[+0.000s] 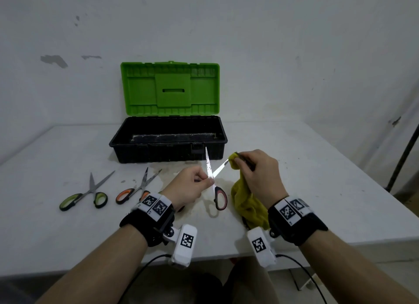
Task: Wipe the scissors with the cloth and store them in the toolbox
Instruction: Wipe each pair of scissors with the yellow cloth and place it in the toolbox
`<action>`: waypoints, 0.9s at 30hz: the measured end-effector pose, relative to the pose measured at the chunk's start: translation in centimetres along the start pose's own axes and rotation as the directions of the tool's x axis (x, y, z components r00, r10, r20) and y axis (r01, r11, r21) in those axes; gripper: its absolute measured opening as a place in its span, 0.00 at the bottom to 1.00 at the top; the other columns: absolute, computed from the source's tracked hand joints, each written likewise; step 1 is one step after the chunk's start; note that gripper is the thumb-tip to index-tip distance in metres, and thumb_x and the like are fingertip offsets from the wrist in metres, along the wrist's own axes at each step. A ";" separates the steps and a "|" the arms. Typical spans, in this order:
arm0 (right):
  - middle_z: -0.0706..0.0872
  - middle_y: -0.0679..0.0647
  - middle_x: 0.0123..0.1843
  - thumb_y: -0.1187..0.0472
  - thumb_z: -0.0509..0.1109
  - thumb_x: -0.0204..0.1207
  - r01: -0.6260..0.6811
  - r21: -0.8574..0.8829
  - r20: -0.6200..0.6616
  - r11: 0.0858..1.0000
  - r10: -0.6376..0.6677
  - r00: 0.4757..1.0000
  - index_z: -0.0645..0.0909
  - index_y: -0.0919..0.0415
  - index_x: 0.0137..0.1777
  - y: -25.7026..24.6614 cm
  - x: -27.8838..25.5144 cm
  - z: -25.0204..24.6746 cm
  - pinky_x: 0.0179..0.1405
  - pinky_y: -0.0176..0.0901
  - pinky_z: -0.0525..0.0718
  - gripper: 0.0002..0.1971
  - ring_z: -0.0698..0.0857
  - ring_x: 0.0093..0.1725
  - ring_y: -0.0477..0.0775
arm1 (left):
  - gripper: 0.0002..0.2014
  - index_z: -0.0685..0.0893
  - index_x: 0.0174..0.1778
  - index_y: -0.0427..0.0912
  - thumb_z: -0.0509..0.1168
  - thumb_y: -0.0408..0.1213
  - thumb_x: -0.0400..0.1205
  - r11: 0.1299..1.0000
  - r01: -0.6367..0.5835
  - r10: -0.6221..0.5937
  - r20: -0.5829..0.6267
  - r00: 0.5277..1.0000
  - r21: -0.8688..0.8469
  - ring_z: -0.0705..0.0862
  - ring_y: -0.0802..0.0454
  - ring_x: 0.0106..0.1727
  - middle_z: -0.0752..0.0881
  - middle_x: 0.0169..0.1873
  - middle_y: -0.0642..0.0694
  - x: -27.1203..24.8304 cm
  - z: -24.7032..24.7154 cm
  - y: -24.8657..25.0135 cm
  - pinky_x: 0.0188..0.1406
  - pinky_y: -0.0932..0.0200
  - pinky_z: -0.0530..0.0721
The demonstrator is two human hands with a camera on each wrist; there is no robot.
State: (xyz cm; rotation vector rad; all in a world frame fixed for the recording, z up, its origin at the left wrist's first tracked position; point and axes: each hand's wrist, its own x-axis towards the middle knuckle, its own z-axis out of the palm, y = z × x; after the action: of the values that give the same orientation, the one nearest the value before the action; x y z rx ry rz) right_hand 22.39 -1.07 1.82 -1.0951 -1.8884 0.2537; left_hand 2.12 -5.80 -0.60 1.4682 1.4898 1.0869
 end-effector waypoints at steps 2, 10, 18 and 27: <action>0.85 0.46 0.42 0.58 0.75 0.77 0.114 0.027 0.054 0.993 -0.116 0.992 0.89 0.56 0.50 -0.9 -1.1 0.6 0.46 0.26 0.77 0.04 0.82 0.41 0.42 | 0.10 0.78 0.40 0.41 0.71 0.38 0.83 1.000 0.000 0.000 -0.003 1.000 -0.014 0.71 0.59 0.21 0.78 0.24 0.50 0.2 0.1 0.2 0.19 0.68 0.70; 0.83 0.51 0.42 0.58 0.74 0.78 0.178 -0.025 0.109 0.984 -0.174 0.979 0.89 0.59 0.51 -0.8 -1.1 2.0 0.40 0.44 0.84 0.06 0.82 0.38 0.51 | 0.11 0.76 0.41 0.40 0.72 0.39 0.82 0.998 -0.062 0.061 0.067 0.996 0.002 0.72 0.63 0.20 0.77 0.22 0.55 -0.2 0.2 0.3 0.21 0.68 0.71; 0.86 0.49 0.41 0.57 0.74 0.78 0.022 -0.047 -0.015 0.999 -0.023 1.000 0.89 0.56 0.49 0.2 0.5 0.2 0.46 0.41 0.83 0.05 0.83 0.41 0.47 | 0.10 0.79 0.40 0.42 0.72 0.41 0.82 0.999 -0.020 0.018 0.045 0.999 0.045 0.74 0.65 0.21 0.79 0.23 0.56 -0.3 0.0 0.1 0.24 0.67 0.73; 0.85 0.51 0.40 0.56 0.73 0.78 0.089 -0.046 0.121 0.995 -0.083 0.989 0.89 0.57 0.48 -1.6 -1.5 2.4 0.42 0.42 0.82 0.06 0.83 0.40 0.50 | 0.11 0.78 0.37 0.45 0.72 0.39 0.81 0.956 -0.151 0.152 0.018 0.988 0.252 0.77 0.68 0.24 0.80 0.25 0.57 -0.3 0.4 0.8 0.28 0.70 0.71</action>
State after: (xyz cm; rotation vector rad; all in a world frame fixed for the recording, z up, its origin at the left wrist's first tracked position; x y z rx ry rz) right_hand 19.87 -2.63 0.46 -1.0499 -2.0536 0.2268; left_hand 2.74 -6.09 0.01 1.7833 1.5837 1.0146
